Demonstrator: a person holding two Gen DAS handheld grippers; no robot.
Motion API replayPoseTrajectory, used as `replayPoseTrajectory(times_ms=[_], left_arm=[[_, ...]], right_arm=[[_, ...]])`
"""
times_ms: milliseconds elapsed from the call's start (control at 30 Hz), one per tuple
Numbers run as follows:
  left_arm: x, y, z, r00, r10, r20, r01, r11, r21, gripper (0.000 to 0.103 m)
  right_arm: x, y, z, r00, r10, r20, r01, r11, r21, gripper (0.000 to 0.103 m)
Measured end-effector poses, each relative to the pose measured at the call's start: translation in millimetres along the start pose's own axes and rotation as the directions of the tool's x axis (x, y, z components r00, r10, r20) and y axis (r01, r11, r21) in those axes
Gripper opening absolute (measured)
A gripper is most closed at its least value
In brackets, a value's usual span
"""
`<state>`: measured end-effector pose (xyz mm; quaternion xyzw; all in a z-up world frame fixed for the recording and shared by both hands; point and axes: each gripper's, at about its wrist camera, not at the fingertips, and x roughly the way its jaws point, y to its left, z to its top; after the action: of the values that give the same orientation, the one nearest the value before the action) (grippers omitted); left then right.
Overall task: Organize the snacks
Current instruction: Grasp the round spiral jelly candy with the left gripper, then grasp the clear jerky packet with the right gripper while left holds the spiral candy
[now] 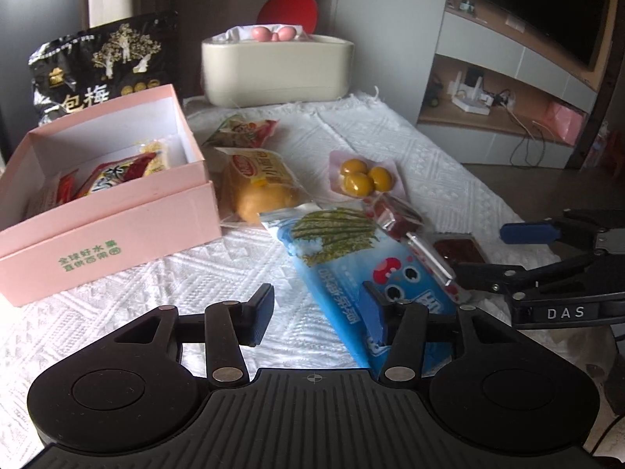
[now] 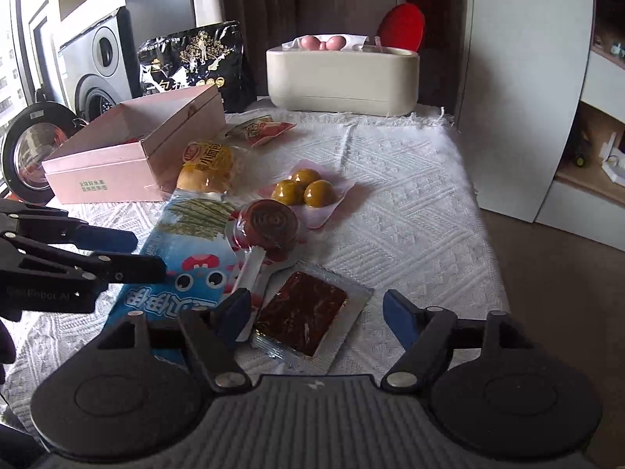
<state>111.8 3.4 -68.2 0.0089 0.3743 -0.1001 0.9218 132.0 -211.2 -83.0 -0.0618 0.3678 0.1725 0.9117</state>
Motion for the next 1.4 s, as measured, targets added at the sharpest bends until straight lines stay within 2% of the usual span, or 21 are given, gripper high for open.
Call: replayPoseTrajectory(times_ms=[100, 133, 200, 300, 400, 533, 600, 733, 867, 1067, 1167, 1267, 1400], left_arm=[[-9, 5, 8, 0.998, 0.06, 0.026, -0.06, 0.998, -0.005, 0.05], [-14, 5, 13, 0.998, 0.05, 0.042, -0.049, 0.999, -0.016, 0.05], [-21, 0, 23, 0.998, -0.015, 0.059, 0.017, 0.999, -0.03, 0.05], [-18, -15, 36, 0.993, -0.106, 0.041, 0.107, 0.994, -0.022, 0.05], [0, -39, 42, 0.994, -0.108, 0.017, 0.108, 0.994, 0.022, 0.05], [37, -61, 48, 0.995, -0.088, -0.034, 0.09, 0.995, 0.053, 0.05], [55, -71, 49, 0.995, -0.075, -0.063, 0.08, 0.993, 0.09, 0.051], [71, -90, 46, 0.999, -0.031, -0.037, 0.039, 0.973, 0.228, 0.052], [76, -87, 49, 0.998, -0.046, -0.048, 0.055, 0.975, 0.216, 0.055], [77, -77, 52, 0.992, -0.103, -0.067, 0.114, 0.976, 0.186, 0.054], [75, -75, 51, 0.992, -0.108, -0.063, 0.118, 0.975, 0.187, 0.051], [69, -70, 46, 0.99, -0.13, -0.062, 0.139, 0.974, 0.181, 0.051], [48, -56, 30, 0.991, -0.126, -0.051, 0.133, 0.973, 0.19, 0.051]], right_arm=[[0, -13, -6, 1.0, -0.016, 0.016, 0.016, 0.998, 0.053, 0.078], [0, -19, -8, 1.0, -0.015, 0.021, 0.013, 0.996, 0.085, 0.078], [-1, -29, -14, 0.999, -0.012, 0.041, 0.005, 0.988, 0.154, 0.078], [-4, -42, -27, 0.993, -0.007, 0.115, -0.022, 0.969, 0.247, 0.079], [-8, -51, -31, 0.989, -0.029, 0.143, -0.019, 0.945, 0.326, 0.079], [-11, -64, -38, 0.983, -0.009, 0.182, -0.065, 0.914, 0.4, 0.079], [-11, -68, -39, 0.981, 0.006, 0.193, -0.087, 0.905, 0.416, 0.08], [-10, -71, -40, 0.979, 0.017, 0.205, -0.105, 0.897, 0.43, 0.08], [-10, -72, -41, 0.977, 0.025, 0.213, -0.119, 0.89, 0.44, 0.08], [-9, -72, -41, 0.977, 0.029, 0.213, -0.122, 0.891, 0.438, 0.082], [-9, -70, -40, 0.977, 0.03, 0.209, -0.119, 0.895, 0.43, 0.083], [-9, -70, -40, 0.978, 0.028, 0.208, -0.117, 0.896, 0.428, 0.083], [-8, -69, -39, 0.979, 0.026, 0.204, -0.111, 0.9, 0.421, 0.084]])
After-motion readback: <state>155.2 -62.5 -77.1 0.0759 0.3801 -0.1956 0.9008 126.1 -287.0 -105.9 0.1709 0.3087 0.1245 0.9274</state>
